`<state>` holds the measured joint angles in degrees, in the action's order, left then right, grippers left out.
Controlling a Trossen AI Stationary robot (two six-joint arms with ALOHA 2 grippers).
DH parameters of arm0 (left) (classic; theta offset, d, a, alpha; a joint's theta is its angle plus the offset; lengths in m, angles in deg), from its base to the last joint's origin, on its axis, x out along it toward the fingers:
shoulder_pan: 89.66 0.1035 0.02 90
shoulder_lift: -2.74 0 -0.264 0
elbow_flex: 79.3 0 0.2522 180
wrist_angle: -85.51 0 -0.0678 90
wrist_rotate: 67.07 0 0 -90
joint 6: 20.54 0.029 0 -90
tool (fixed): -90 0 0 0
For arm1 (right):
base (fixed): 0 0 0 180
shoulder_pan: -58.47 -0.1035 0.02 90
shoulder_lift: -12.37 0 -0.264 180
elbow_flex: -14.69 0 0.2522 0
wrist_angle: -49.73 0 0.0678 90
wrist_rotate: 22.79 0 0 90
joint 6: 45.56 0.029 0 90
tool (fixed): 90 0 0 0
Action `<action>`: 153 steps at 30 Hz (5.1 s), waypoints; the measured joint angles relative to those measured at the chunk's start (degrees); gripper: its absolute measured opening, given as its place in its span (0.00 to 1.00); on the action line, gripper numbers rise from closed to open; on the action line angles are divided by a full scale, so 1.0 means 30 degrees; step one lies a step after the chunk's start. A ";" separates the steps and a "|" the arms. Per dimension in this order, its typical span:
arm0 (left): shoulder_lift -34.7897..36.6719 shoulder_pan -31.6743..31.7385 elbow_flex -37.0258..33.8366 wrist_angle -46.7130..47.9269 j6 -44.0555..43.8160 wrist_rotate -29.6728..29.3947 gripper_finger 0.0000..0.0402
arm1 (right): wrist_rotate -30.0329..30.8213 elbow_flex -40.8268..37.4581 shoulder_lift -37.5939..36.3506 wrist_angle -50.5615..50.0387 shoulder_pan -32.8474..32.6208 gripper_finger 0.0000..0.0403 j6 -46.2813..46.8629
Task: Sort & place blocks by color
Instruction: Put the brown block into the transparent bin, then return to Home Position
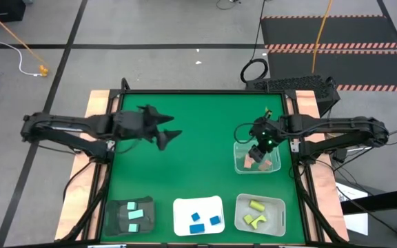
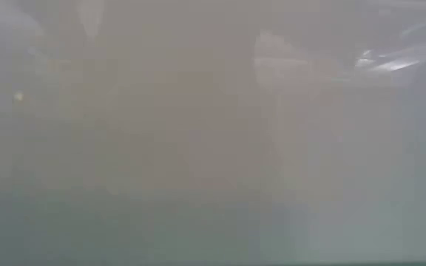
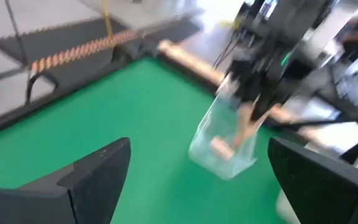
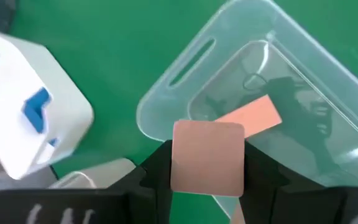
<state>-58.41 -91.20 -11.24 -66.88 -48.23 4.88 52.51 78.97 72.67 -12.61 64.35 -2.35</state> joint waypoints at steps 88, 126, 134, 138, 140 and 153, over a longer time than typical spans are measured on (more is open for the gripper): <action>0.4404 -0.4320 -1.5052 -1.4553 -0.3456 -0.1690 0.94 | 0.6342 -1.5821 -1.4190 2.2850 -0.0092 0.82 -0.5106; 0.4397 -0.4320 -1.5052 -1.4915 -0.2854 -0.1683 0.94 | 0.6885 -1.6537 -1.4124 2.4538 -0.0085 0.82 -0.5489; 0.4397 -0.4320 -1.5052 -1.4798 -0.2837 -0.1683 0.94 | 0.6885 -1.6544 -1.4124 2.4538 -0.0079 0.82 -0.5489; 0.4404 -0.4320 -1.5202 -1.4754 -0.3021 -0.1683 0.94 | 0.6885 -1.6544 -1.4124 2.4538 -0.0085 0.82 -0.5489; 0.4404 -0.4320 -1.5539 -1.4736 -0.3526 -0.1683 0.94 | 0.6878 -1.6544 -1.4124 2.4538 -0.0079 0.82 -0.5489; 0.4404 -0.4320 -1.6021 -1.4151 -0.4381 -0.1681 0.94 | 0.6878 -1.6552 -1.4124 2.4531 -0.0085 0.82 -0.5489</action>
<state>-45.20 -104.16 -59.30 -109.34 -61.37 -0.16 73.14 29.32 30.30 60.99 64.09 -18.82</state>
